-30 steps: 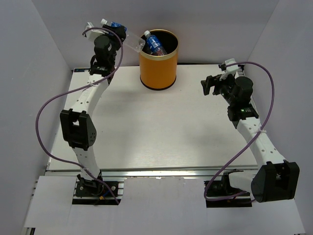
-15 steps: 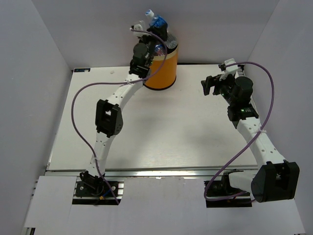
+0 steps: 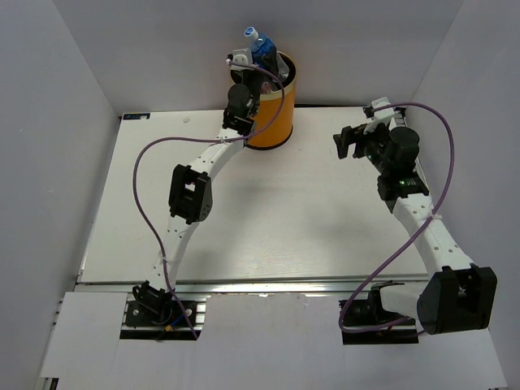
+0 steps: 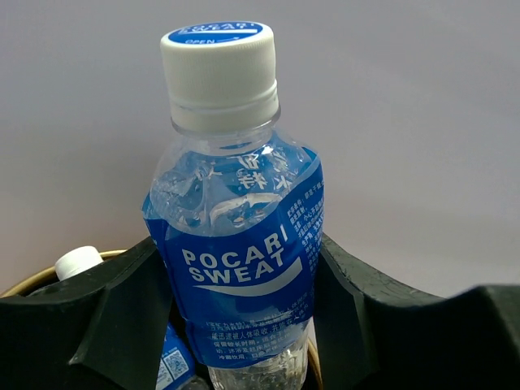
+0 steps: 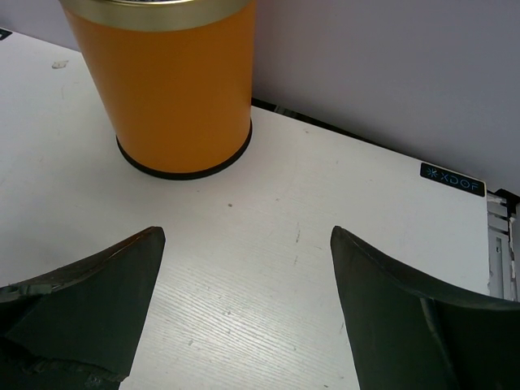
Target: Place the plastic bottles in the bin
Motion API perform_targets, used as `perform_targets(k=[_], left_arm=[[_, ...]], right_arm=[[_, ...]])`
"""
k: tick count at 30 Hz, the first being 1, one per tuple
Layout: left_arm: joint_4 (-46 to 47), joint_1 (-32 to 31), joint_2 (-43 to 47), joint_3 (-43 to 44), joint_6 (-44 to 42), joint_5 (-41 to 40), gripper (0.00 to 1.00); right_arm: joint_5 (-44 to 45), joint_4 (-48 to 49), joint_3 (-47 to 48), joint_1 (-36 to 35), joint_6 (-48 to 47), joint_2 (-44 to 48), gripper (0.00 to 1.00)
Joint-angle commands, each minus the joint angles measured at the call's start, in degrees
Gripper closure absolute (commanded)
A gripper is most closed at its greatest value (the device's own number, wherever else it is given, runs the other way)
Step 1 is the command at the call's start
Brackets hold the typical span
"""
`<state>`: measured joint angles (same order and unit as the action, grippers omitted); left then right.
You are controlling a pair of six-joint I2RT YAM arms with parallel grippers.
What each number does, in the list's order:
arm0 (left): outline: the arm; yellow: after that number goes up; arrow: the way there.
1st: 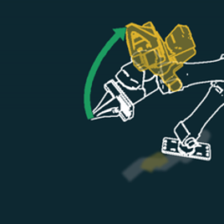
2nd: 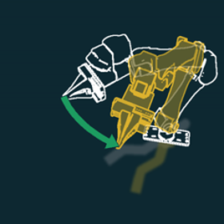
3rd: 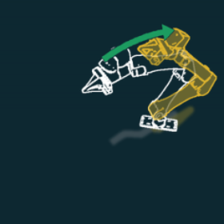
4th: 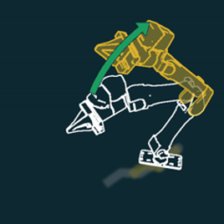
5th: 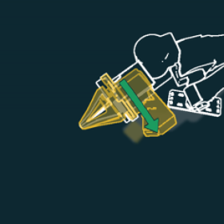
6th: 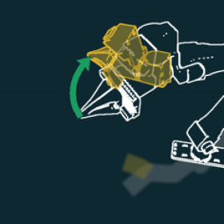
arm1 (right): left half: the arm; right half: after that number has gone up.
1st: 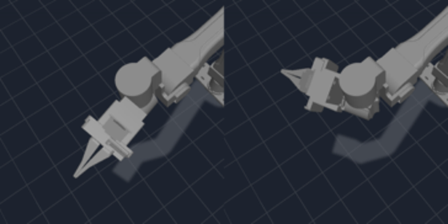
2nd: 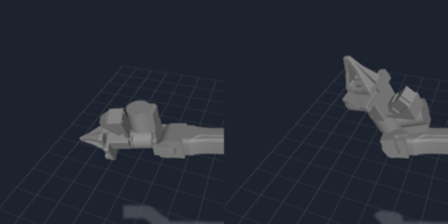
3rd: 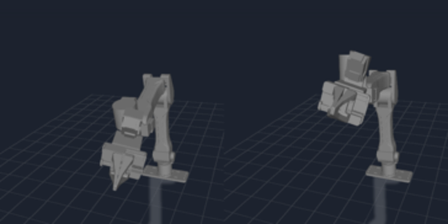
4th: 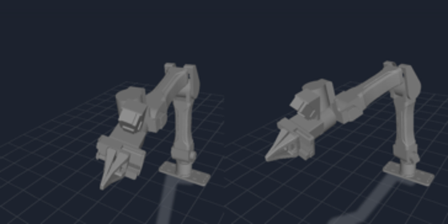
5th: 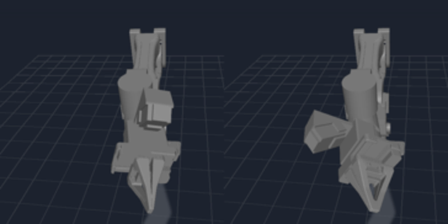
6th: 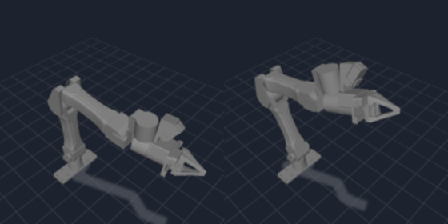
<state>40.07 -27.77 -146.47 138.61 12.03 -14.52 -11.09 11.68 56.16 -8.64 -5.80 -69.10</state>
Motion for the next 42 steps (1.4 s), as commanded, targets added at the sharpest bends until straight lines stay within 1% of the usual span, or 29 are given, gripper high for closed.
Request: perform_targets(k=[1, 3, 4, 6, 7, 9, 14, 18, 22, 25, 26, 27, 28, 29, 30, 31, 32, 33, 34, 36, 37, 38, 39, 40, 41, 42], left_arm=[[1.1, 0.0, 1.2, 0.4, -1.0, -0.2, 0.29], [0.4, 0.0, 1.4, -0.6, 0.3, 1.6, 0.21], [0.1, 0.0, 1.7, -0.9, 0.6, 2.2, 0.14], [-0.4, 0.0, 1.8, -1.1, 0.7, 2.7, 0.07], [-0.6, 0.0, 1.9, -1.1, 0.6, 2.1, 0.02], [-1.1, 0.0, 2.3, -1.3, 0.1, 1.0, 0.02], [-1.8, 0.0, 7.0, -5.1, -0.6, 0.7, 0.02], [-6.7, 0.0, 10.7, -5.2, -1.2, -1.5, 0.02], [-10.1, 0.0, 17.5, -8.8, -0.9, -1.5, 0.02], [-13.3, 0.0, 22.6, -9.5, -0.4, 1.2, 0.02], [-15.9, 0.0, 23.7, -9.1, 0.3, 2.7, 0.02], [-17.6, 0.0, 24.7, -8.6, 0.4, 4.5, 0.02], [-19.2, 0.0, 26.7, -8.4, 1.0, 8.5, 0.02], [-23.8, 0.0, 28.0, -8.3, 2.0, 10.3, 0.02], [-26.0, 0.0, 29.4, -9.5, 2.1, 11.1, 0.02], [-27.7, 0.0, 33.2, -11.1, 2.2, 10.2, 0.02], [-30.1, 0.0, 35.6, -13.6, 2.1, 8.8, 0.02], [-30.7, 0.0, 38.5, -17.0, 1.5, 7.2, 0.02], [-31.3, 0.0, 45.0, -25.7, 0.9, 4.4, 0.02], [-35.1, 0.0, 52.2, -35.1, 0.8, 2.0, 0.02], [-37.0, 0.1, 59.7, -45.2, 2.5, -3.4, 0.02], [-39.7, 0.2, 63.8, -50.7, 4.4, -7.4, 0.02], [-41.6, 0.5, 67.6, -56.0, 10.7, -10.5, 0.02], [-42.5, 1.8, 74.9, -66.6, 12.4, -11.3, 0.02], [-43.0, 2.8, 78.2, -71.1, 13.8, -10.0, 0.02], [-43.8, 4.0, 80.9, -75.0, 17.3, -9.0, 0.02]], right_arm=[[-0.7, 1.1, 2.5, 0.2, -0.3, -0.8, 0.11], [-0.6, 1.1, 2.6, 0.2, -0.3, -0.9, 0.11], [-0.5, 1.1, 2.6, 0.2, -0.3, -1.0, 0.11], [-0.6, 1.0, 2.7, 0.2, -0.3, -1.0, 0.11], [-0.7, 0.9, 2.7, 0.2, -0.3, -1.0, 0.11], [-0.8, 0.9, 2.7, 0.1, -0.1, -0.9, 0.11], [-0.9, 0.9, 2.8, 0.2, 0.2, -1.2, 0.11], [-1.5, 0.3, 3.3, 0.2, 0.7, -1.2, 0.11], [-1.7, 0.2, 3.3, 0.2, 1.4, -0.9, 0.11], [-1.7, -0.1, 3.5, 0.2, 2.2, -0.8, 0.11], [-1.7, -0.1, 3.5, 0.2, 2.6, -0.8, 0.11], [-1.8, -0.2, 3.6, 0.2, 3.0, -0.7, 0.1], [-2.9, -0.1, 3.7, 0.3, 3.5, -0.8, 0.11], [-3.5, 0.4, 3.7, 0.2, 3.9, -0.9, 0.11], [-3.8, 0.2, 4.1, 0.2, 4.2, -1.2, 0.11], [-4.1, -0.2, 4.4, 0.2, 5.0, -1.3, 0.11], [-4.1, -0.5, 4.6, 0.2, 5.4, -1.3, 0.11], [-3.9, -0.4, 4.4, 0.2, 5.4, -1.0, 0.11], [-3.0, -0.3, 3.6, 0.2, 6.9, -0.4, 0.11], [-0.5, 0.8, 2.0, 0.2, 8.2, 1.3, 0.11], [0.2, 1.1, -0.4, 0.2, 9.7, 2.0, 0.11], [1.0, 1.9, -1.7, 0.2, 10.6, 3.5, 0.11], [3.0, 1.9, -2.9, 0.2, 11.6, 4.1, 0.11], [4.1, 1.5, -4.8, 0.2, 12.9, 4.7, 0.11], [5.0, 1.0, -5.4, 0.2, 13.5, 5.6, 0.11], [6.4, -0.4, -6.1, 0.2, 14.0, 5.9, 0.11]])
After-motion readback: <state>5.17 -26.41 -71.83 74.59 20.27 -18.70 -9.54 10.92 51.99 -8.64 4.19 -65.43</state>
